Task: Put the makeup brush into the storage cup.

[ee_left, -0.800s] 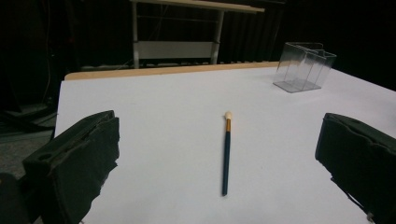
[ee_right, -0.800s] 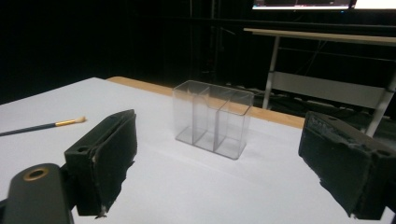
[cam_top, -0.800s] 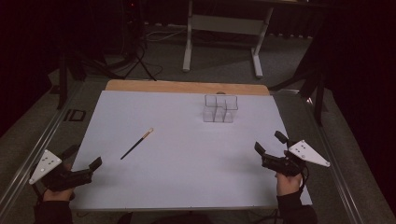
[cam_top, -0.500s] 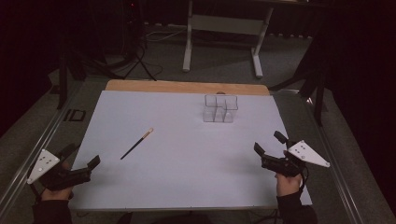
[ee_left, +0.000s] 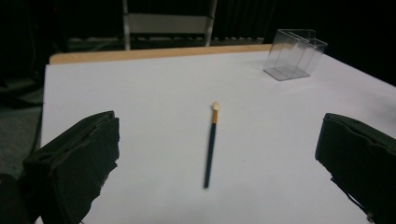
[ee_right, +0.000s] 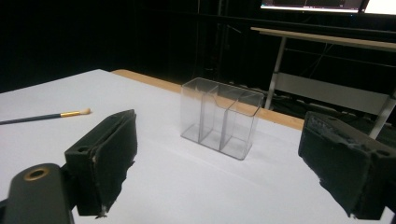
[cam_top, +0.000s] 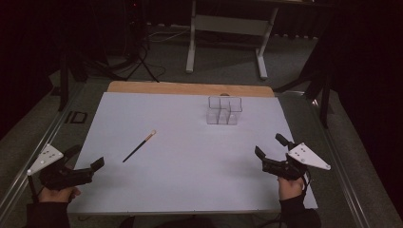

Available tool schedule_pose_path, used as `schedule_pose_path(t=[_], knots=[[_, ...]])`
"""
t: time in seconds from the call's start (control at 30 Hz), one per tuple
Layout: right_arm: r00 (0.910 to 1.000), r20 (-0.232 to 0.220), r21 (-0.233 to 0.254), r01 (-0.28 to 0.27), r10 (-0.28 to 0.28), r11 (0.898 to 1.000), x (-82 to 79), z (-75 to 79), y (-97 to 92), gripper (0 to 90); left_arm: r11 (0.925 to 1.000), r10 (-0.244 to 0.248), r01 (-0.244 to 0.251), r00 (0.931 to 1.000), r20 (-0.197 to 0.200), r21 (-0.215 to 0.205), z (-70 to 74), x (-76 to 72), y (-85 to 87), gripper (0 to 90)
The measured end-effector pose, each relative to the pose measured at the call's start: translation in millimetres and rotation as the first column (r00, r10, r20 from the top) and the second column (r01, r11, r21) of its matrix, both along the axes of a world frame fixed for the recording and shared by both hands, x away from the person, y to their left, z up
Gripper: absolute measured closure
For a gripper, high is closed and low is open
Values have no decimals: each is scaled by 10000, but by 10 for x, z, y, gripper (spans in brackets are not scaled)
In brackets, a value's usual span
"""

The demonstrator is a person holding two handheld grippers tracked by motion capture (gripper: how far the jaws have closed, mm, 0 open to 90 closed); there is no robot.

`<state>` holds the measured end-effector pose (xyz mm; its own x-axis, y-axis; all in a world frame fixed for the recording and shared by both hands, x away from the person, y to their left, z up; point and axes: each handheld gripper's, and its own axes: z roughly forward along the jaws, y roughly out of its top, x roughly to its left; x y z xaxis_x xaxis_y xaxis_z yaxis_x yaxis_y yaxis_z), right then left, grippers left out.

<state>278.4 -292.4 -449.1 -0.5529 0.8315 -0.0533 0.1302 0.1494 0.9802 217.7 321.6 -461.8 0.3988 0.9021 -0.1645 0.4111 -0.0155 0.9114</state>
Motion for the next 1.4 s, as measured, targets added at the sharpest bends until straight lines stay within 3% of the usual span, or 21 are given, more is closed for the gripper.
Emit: schedule_pose_path(t=[0.17, 0.33, 0.7, 1.0, 1.13, 1.27, 1.3, 1.4], knots=[[10000, 10, -166, 8, -8, 9999, -14, 4, 31, 114, 10000, 40, -38, 9997, -232, 88, 135, 44, 7, 0], [9999, 91, -240, -81, 83, 9997, -21, 12, 64, 114, 9990, -423, 433, 9958, -806, 101, 287, 121, 47, 0], [9996, 152, -142, -232, 234, 9996, -36, 25, 89, 114, 9929, -1028, 1096, 9864, -1284, 464, 537, 312, 10, 0], [9994, 241, -59, -259, 260, 9996, -50, 34, 98, 114, 9853, -1291, 1503, 9663, -2225, 810, 540, 505, -125, 9], [9993, 201, -77, -317, 318, 9995, -51, 29, 115, 114, 9834, -1251, 1523, 9630, -2386, 990, 561, 587, -171, 9], [9992, 205, -84, -341, 343, 9994, -51, 27, 119, 115, 9800, -1367, 1693, 9545, -2650, 1045, 587, 663, -188, 9], [9992, 186, -108, -357, 359, 9993, -47, 25, 119, 115, 9809, -1290, 1623, 9555, -2651, 1075, 592, 681, -190, 9], [9992, 131, -87, -386, 387, 9992, -41, 18, 119, 115, 9772, -1394, 1808, 9419, -3056, 1113, 596, 747, -208, 9]])
